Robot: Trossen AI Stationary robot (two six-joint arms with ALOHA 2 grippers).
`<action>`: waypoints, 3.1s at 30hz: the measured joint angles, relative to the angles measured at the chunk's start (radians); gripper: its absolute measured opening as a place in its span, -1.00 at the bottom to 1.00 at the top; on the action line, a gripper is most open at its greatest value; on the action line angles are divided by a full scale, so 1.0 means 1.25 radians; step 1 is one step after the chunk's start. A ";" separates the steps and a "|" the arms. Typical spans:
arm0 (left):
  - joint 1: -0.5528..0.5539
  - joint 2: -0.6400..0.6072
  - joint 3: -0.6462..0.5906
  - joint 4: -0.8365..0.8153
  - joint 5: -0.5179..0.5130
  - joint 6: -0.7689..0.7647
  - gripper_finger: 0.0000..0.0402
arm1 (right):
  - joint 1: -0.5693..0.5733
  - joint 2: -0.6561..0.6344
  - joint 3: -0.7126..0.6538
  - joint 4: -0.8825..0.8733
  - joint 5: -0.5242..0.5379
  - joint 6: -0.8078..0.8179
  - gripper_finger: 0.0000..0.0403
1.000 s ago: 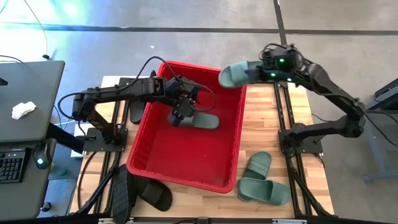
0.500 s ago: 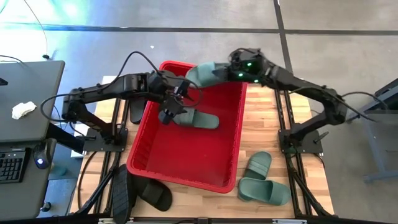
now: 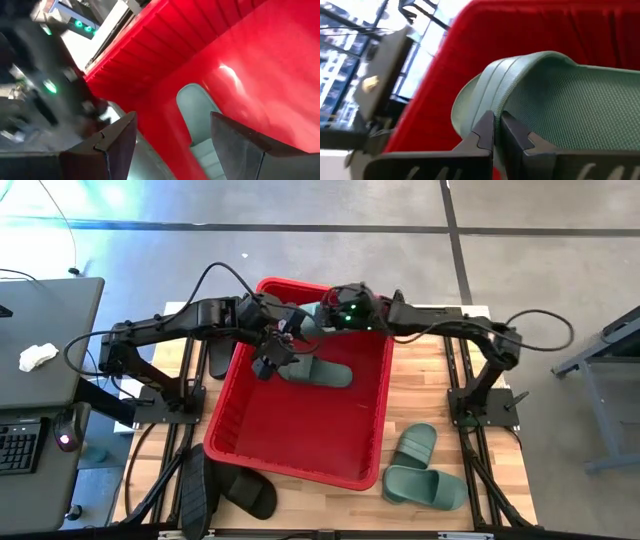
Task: Pick and place slides into bin
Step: Put the green slide into the red container
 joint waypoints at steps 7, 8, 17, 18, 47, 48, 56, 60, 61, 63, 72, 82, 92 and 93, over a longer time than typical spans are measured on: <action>0.000 0.000 0.000 -0.002 0.026 0.047 0.15 | -0.005 0.095 0.000 0.095 0.008 0.093 -1.00; 0.000 0.000 0.000 -0.002 0.036 0.049 0.15 | -0.005 0.104 0.000 0.097 0.017 0.103 -1.00; 0.000 0.000 0.000 -0.002 0.055 0.079 0.15 | -0.006 0.144 0.000 0.048 0.064 0.153 -1.00; 0.000 0.000 0.000 -0.002 0.059 0.082 0.15 | -0.006 0.148 0.000 0.048 0.064 0.163 -1.00; 0.000 0.001 0.000 0.001 0.078 0.099 0.15 | 0.014 0.226 0.000 0.002 0.076 0.289 -1.00; 0.000 0.001 0.000 0.001 0.080 0.099 0.15 | 0.015 0.229 0.000 0.006 0.074 0.289 -1.00; 0.000 0.001 0.000 0.001 0.098 0.098 0.15 | 0.010 0.231 0.000 0.054 0.086 0.257 -1.00; 0.000 0.001 0.000 0.001 0.100 0.099 0.15 | -0.002 0.231 0.000 0.044 0.044 0.264 -1.00; 0.000 0.001 0.000 0.001 0.103 0.098 0.15 | -0.004 0.231 0.000 0.044 0.040 0.257 -1.00; 0.000 0.001 0.000 0.001 0.109 0.098 0.15 | -0.007 0.231 0.000 0.046 0.041 0.250 -1.00; 0.000 0.001 0.000 0.001 0.113 0.098 0.15 | -0.011 0.231 0.000 0.045 0.036 0.210 -0.97; 0.000 0.001 0.000 0.001 0.113 0.098 0.16 | -0.012 0.231 0.000 0.045 0.013 0.195 -0.63; 0.000 0.001 0.000 0.001 0.113 0.098 0.16 | -0.012 0.226 0.000 0.049 0.016 0.170 -0.36; 0.000 0.001 0.000 0.001 0.113 0.098 0.16 | -0.012 0.221 0.000 0.052 0.013 0.147 -0.36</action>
